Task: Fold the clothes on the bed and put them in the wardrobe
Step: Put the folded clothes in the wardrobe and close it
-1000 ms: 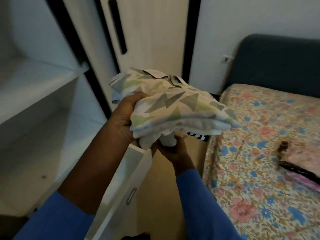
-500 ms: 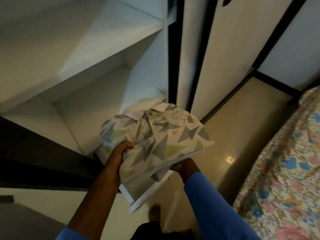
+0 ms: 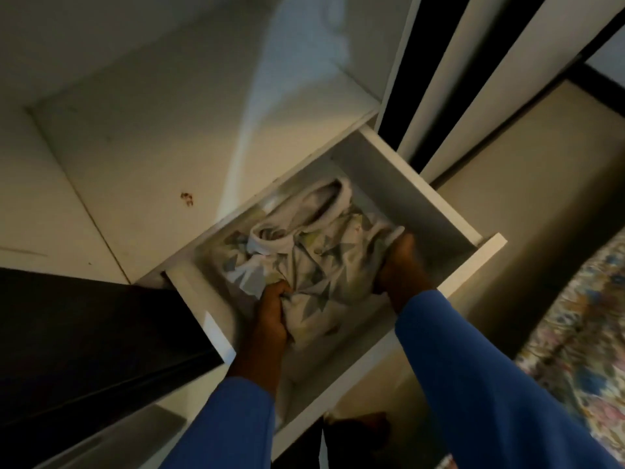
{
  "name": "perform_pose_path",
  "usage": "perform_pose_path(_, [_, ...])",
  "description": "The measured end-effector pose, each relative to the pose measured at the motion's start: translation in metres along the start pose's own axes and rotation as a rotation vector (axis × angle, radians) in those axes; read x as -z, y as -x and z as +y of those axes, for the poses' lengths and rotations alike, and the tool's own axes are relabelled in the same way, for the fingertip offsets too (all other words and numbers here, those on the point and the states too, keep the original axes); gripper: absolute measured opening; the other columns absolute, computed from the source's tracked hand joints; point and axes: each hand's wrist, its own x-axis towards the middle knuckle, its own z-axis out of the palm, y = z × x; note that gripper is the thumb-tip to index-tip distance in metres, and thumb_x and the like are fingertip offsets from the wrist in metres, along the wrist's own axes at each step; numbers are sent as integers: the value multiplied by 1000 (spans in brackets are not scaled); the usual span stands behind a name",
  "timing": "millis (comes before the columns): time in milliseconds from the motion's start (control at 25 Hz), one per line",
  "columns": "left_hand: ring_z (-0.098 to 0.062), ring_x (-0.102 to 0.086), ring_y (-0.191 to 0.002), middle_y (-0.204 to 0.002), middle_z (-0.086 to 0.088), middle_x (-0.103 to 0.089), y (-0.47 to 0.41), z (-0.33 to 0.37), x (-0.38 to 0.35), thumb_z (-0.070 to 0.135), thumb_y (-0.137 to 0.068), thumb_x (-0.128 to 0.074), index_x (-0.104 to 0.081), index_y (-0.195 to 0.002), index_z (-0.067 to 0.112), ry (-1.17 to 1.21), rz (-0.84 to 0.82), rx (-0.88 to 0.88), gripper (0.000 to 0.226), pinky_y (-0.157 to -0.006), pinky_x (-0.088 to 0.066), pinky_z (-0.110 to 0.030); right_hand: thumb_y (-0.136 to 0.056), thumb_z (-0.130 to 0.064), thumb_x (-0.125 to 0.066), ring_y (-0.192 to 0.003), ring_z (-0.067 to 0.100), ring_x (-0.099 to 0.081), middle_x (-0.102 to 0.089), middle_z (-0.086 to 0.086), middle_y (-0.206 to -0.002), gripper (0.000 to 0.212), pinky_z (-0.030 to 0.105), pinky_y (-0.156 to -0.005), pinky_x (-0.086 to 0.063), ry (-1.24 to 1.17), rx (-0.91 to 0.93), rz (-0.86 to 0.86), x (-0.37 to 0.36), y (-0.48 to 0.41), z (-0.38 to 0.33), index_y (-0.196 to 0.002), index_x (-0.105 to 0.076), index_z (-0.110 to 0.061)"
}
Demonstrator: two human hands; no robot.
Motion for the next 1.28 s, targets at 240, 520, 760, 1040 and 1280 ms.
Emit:
perform_pose_path(240, [-35, -63, -105, -119, -14, -65, -24, -18, 8, 46, -53, -77, -62, -126, 10, -11, 66, 7, 82, -80, -56, -44, -91, -79, -30, -119, 36, -60, -58, 10, -140, 83, 61, -107, -46, 374, 114, 82, 0, 7, 25, -146, -47, -20])
perform_pose_path(520, [-30, -35, -146, -162, -9, -30, 83, -15, 14, 42, -80, -81, -32, -157, 24, -738, 201, -721, 93, -114, -41, -44, -95, -38, -70, -147, 18, -28, -31, -1, -161, 69, 39, -120, -28, 686, 832, 322, 47, 148, 51, -154, -38, -24])
perform_pose_path(760, [-34, -10, -158, -171, -10, -10, 101, 44, 24, 50, -87, -69, -34, -155, 20, -1358, 350, -1211, 82, -122, -17, -60, -87, -74, -55, -128, 40, -52, -50, 14, -146, 89, 62, -106, -44, 16, -107, -114, 53, 170, 83, -156, -30, -25])
perform_pose_path(1040, [-26, 15, -158, -172, -4, 16, 63, 102, 24, 92, -84, -16, 6, -165, 22, -1576, 216, -950, 109, -126, 1, -59, -89, -76, -43, -124, 44, -59, -65, 19, -131, 69, 64, -111, -40, -284, -119, -388, 39, 170, 74, -125, -59, -19])
perform_pose_path(1280, [-29, 23, -156, -169, -7, 25, 67, 110, 25, 110, -56, -29, 17, -162, 19, -1660, 137, -868, 147, -124, 6, -58, -86, -84, -43, -117, 37, -65, -64, 19, -138, 87, 64, -117, -34, -292, -93, -597, -36, 147, 61, -140, -55, -18])
